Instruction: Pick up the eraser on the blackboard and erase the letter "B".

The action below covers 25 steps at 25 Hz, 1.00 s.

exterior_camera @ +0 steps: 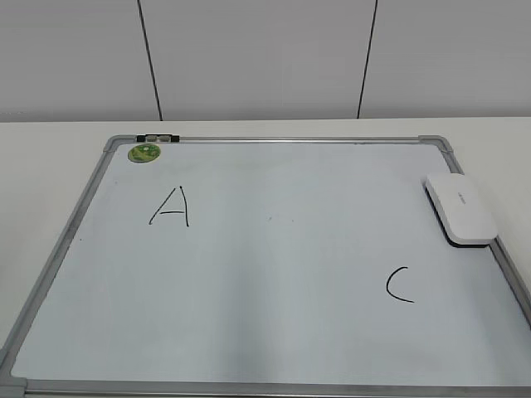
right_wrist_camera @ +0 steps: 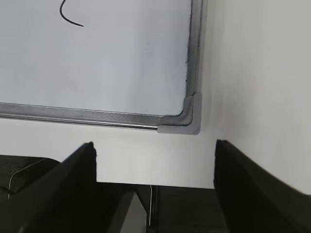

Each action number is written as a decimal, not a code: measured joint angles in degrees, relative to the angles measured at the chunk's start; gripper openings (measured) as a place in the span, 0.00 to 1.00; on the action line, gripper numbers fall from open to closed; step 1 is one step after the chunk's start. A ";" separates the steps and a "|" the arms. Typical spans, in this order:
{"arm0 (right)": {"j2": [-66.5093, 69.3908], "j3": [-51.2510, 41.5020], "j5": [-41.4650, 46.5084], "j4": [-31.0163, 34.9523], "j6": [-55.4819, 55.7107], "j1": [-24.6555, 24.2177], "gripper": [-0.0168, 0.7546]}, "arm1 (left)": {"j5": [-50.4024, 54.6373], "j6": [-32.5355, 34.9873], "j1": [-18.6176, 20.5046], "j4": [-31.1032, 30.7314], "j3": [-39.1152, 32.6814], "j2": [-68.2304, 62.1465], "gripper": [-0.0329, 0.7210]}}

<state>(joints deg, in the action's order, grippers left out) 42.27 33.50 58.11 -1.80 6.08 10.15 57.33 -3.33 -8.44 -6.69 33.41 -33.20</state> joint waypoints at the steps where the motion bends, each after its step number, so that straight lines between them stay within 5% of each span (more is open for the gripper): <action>1: -2.33 -0.80 0.63 -0.10 0.00 0.00 0.74 | 0.82 0.00 0.00 0.00 -0.68 1.47 0.77; 13: -23.54 -4.62 7.18 -5.58 -0.13 0.00 0.74 | 4.25 -1.20 0.00 -0.05 -3.82 8.08 0.75; 25: -24.77 -4.87 7.18 -4.78 -2.86 0.24 0.74 | 4.25 -1.20 0.00 0.08 -3.82 8.08 0.75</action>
<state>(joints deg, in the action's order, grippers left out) 17.50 28.63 65.29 -6.58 3.23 10.39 61.58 -4.54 -8.44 -6.61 29.59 -25.12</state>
